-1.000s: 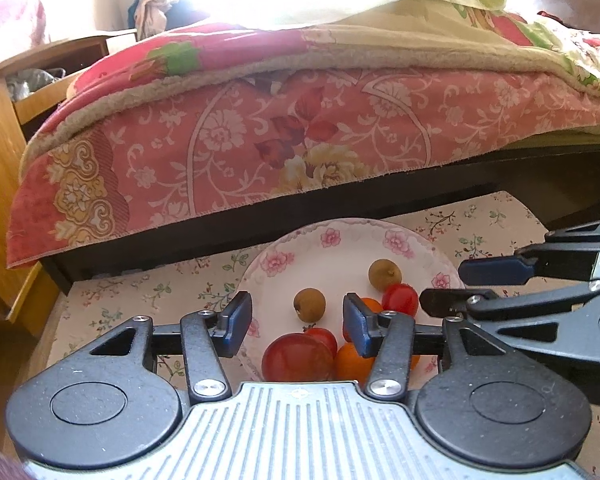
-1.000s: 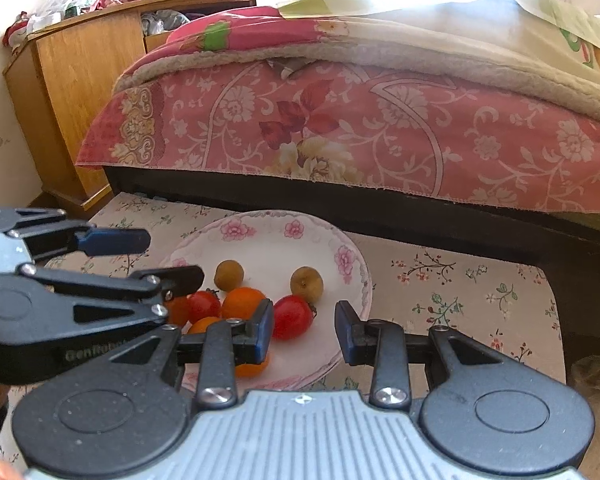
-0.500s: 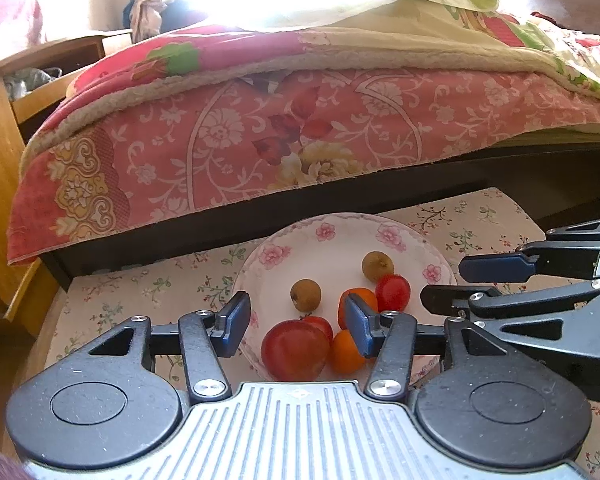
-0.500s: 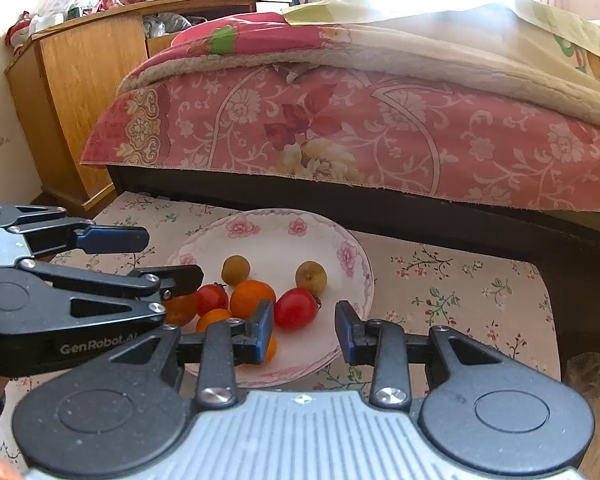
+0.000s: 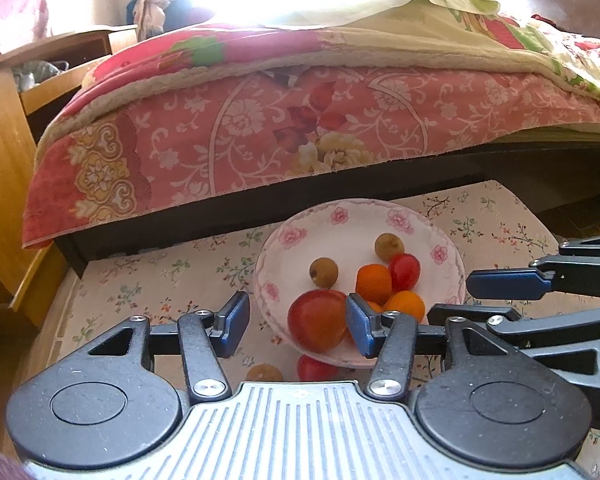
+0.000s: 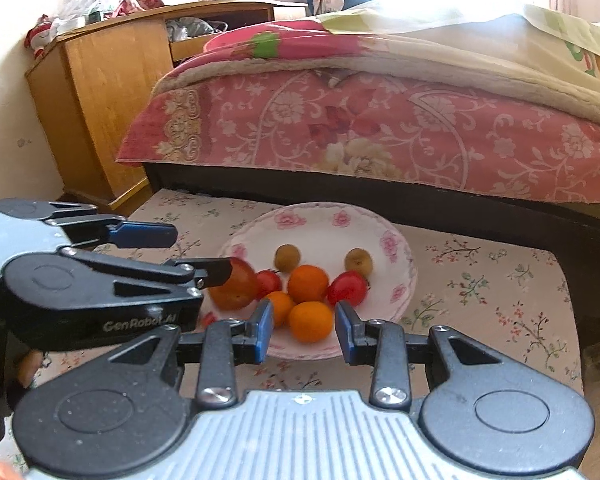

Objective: Organize fruits
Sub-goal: 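Move the left gripper toward a brown fruit while the right gripper approaches a small red tomato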

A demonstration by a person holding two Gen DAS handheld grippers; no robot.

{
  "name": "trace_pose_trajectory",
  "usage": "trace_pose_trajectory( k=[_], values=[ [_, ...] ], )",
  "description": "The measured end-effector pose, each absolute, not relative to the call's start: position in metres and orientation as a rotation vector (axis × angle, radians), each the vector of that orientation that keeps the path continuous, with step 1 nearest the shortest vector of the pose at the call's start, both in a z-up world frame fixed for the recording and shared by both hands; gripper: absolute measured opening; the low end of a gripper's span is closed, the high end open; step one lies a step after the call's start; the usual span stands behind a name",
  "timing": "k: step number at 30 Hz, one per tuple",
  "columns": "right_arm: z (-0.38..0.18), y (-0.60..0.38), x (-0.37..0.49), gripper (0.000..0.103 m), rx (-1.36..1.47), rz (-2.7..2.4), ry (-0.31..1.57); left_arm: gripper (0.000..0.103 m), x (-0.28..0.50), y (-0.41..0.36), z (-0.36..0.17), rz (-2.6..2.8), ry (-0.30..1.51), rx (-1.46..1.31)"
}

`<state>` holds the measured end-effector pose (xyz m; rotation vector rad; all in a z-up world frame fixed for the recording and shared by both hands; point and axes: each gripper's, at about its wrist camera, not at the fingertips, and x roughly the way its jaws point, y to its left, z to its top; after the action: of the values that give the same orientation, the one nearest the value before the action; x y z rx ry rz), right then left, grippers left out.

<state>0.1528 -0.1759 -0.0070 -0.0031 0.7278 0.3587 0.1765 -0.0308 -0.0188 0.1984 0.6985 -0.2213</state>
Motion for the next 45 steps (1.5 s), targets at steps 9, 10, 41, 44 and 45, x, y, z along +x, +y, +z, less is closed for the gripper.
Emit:
trace_pose_trajectory(
  k=[9, 10, 41, 44, 45],
  values=[
    [-0.010, -0.165, 0.139, 0.037, 0.009, 0.361, 0.756, 0.061, 0.171, -0.015, -0.020, -0.225, 0.706, 0.183],
    [-0.011, -0.163, 0.137, 0.037, 0.009, 0.363, 0.760, 0.061, 0.171, -0.013, -0.020, -0.223, 0.708, 0.182],
    [-0.054, -0.125, 0.138, 0.038, 0.063, 0.382, 0.838, 0.061, 0.165, 0.046, -0.044, -0.247, 0.785, 0.217],
    [-0.057, -0.116, 0.142, 0.038, 0.055, 0.389, 0.826, 0.061, 0.165, 0.045, -0.048, -0.260, 0.796, 0.224],
    [-0.058, -0.113, 0.144, 0.038, 0.051, 0.380, 0.818, 0.061, 0.165, 0.045, -0.049, -0.262, 0.798, 0.227]
  ],
)
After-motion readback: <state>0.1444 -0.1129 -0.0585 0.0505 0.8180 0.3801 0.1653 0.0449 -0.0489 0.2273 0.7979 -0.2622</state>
